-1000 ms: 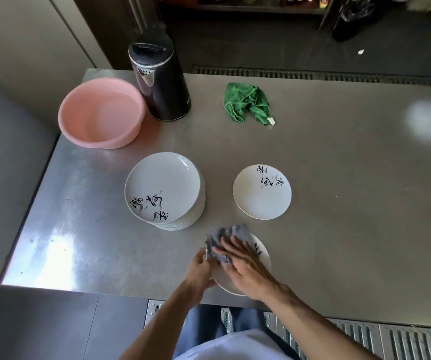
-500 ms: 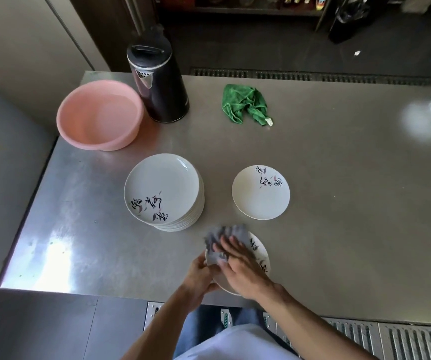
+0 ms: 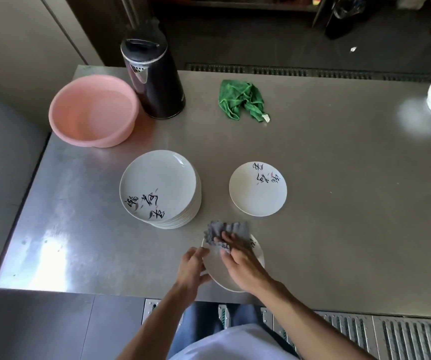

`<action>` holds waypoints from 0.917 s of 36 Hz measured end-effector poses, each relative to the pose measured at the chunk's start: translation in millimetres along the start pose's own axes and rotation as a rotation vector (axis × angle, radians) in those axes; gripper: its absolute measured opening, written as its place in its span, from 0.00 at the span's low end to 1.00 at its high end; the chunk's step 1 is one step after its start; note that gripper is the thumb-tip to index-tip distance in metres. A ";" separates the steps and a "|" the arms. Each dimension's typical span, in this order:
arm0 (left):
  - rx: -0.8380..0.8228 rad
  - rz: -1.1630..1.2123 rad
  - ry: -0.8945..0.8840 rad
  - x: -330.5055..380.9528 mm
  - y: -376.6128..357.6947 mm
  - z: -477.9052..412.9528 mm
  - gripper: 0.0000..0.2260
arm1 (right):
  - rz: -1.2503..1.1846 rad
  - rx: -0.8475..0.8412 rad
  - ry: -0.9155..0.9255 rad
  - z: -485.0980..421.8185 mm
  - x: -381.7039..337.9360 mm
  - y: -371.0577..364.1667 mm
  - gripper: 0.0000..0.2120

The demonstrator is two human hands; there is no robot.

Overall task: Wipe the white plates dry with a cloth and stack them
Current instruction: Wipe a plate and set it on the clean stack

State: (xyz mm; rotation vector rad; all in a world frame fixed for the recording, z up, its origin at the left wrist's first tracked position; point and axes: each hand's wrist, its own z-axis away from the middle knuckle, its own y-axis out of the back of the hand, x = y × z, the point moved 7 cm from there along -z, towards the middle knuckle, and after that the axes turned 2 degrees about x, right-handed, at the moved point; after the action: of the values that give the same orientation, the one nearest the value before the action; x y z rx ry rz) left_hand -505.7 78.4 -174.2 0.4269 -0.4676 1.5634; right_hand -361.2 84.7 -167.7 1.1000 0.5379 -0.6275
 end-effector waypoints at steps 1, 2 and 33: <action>-0.010 -0.014 0.006 -1.1 0.3 -0.8 0.04 | 0.009 -0.040 0.050 2.0 -3.2 -4.0 0.22; -0.033 -0.037 0.013 -2.8 -0.5 -1.4 0.06 | 0.027 -0.060 0.091 2.9 -4.4 -5.3 0.21; 0.039 0.015 -0.020 -3.0 0.6 8.6 0.04 | -0.041 0.085 -0.149 1.4 16.8 5.9 0.23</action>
State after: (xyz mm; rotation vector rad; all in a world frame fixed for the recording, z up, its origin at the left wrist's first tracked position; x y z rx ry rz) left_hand -506.3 71.3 -168.5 0.4706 -0.4570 1.5864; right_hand -345.1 82.1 -174.9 1.1140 0.4094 -0.7677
